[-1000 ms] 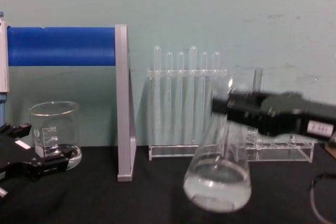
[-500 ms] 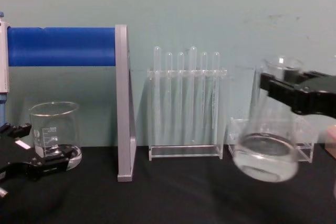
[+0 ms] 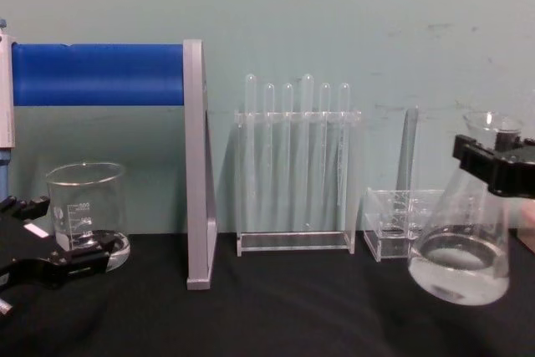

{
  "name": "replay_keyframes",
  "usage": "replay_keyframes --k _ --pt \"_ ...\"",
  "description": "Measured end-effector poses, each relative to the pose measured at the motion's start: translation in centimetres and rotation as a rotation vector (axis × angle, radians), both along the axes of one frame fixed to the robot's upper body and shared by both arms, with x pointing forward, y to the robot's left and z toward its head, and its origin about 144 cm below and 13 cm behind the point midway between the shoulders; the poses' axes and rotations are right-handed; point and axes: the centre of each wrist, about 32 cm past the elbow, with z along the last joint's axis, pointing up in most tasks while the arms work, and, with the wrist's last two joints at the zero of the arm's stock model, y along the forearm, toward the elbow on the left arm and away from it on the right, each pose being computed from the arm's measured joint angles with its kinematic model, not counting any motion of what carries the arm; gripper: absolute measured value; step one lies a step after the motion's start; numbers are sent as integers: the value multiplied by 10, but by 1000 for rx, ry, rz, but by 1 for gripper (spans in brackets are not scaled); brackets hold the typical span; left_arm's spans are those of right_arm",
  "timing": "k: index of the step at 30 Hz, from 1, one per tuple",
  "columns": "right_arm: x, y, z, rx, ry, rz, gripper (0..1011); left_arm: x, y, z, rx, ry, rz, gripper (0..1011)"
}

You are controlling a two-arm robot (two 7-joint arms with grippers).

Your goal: Grasp the erlenmeyer flask with one hand, shake it three times, then place it back.

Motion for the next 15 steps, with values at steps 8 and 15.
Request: replay_keyframes --k 8,15 --pt "11 16 1 -11 -2 78 456 0 0 0 0 0 0 1001" --pt "28 38 3 -27 -9 223 456 0 0 0 0 0 0 1001"
